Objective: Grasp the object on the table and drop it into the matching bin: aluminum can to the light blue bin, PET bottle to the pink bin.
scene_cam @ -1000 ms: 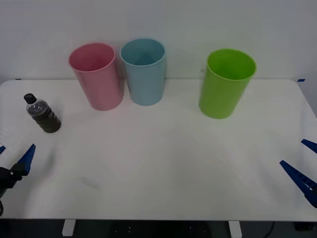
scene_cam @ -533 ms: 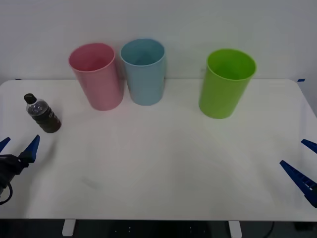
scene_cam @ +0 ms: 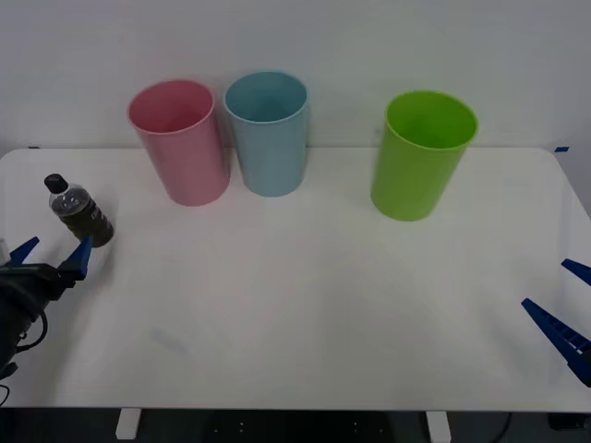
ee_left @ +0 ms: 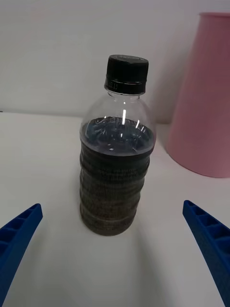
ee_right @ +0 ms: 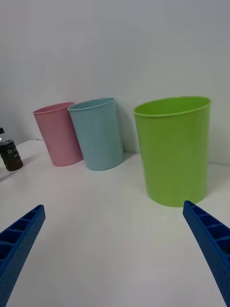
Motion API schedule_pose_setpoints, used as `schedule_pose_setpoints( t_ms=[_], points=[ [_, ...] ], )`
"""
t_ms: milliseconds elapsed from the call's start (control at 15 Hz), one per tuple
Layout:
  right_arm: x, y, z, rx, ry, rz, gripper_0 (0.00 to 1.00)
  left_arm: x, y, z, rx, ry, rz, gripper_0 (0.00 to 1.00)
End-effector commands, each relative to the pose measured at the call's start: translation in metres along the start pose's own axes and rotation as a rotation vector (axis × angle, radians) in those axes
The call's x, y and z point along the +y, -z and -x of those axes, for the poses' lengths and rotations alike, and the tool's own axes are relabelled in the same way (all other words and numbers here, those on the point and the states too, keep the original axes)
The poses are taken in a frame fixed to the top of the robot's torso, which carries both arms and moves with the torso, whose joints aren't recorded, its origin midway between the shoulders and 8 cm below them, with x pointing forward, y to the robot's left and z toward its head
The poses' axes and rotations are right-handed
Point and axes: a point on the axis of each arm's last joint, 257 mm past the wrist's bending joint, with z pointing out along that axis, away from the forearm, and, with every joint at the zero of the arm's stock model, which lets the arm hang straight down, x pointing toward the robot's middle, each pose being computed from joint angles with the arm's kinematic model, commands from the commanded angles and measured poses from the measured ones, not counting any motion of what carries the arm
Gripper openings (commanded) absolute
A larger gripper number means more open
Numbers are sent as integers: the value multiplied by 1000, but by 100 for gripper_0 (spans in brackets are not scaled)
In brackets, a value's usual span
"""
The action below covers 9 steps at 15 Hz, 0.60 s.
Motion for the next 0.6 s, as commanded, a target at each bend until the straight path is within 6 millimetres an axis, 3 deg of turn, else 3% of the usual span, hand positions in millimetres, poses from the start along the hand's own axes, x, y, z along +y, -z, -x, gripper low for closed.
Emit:
schedule_pose_setpoints(
  t_ms=[67, 600],
  points=[
    [0, 0, 0, 0, 0, 0, 100, -1, -16, 2, 5, -13, 7, 100],
    [0, 0, 0, 0, 0, 0, 100, -7, -58, 6, 26, -21, 32, 100]
  ],
)
